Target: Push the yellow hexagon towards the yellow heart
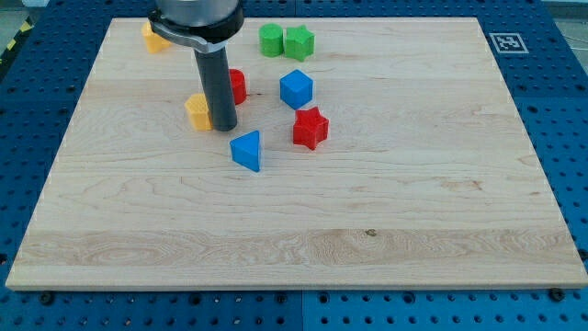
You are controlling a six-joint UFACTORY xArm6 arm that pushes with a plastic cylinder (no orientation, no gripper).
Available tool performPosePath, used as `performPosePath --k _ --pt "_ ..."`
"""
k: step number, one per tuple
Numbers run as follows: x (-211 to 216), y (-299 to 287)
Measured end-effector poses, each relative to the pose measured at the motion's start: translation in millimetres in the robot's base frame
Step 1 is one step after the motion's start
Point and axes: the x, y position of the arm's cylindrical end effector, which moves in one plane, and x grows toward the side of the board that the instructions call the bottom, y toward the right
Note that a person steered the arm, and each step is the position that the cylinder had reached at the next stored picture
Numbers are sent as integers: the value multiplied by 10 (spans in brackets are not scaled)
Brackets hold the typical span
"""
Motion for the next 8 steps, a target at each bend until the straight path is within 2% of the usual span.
performPosePath --k 3,5,8 --pt "-74 -638" --pt "-58 -742" --pt "-331 -788"
